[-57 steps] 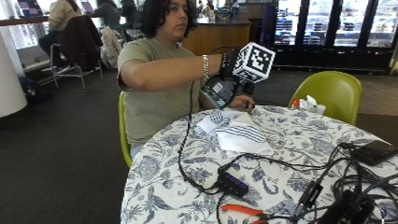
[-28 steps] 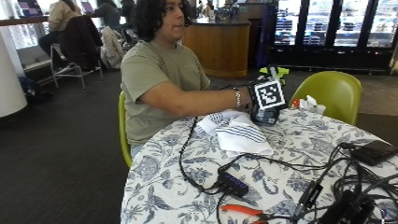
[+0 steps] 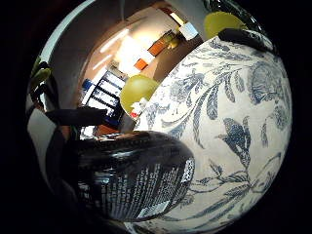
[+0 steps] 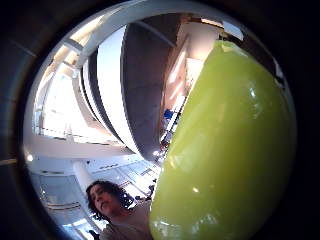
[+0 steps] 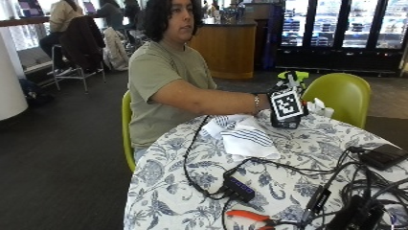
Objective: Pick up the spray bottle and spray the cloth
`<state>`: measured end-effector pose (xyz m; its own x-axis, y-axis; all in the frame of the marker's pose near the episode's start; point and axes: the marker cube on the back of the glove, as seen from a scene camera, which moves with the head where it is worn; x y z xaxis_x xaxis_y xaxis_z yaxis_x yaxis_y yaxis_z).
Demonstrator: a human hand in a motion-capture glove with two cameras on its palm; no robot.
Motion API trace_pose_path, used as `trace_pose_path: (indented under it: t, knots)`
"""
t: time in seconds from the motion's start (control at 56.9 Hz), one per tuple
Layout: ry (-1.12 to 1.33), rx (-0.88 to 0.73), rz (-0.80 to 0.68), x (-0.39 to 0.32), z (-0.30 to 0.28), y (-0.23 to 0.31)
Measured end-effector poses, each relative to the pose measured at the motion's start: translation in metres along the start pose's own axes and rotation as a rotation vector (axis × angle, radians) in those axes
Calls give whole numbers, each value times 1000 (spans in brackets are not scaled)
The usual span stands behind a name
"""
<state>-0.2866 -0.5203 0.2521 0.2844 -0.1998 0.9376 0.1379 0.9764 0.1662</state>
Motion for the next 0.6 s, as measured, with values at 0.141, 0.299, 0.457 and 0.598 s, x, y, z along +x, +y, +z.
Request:
trace_pose_path:
  t: [0.141,0.299,0.457,0.598]
  knots:
    - [192,-92,132,23,-8,26]
    - [288,-108,265,14,-36,45]
    - [153,-174,311,-29,-64,66]
    - [370,-191,338,3,-82,72]
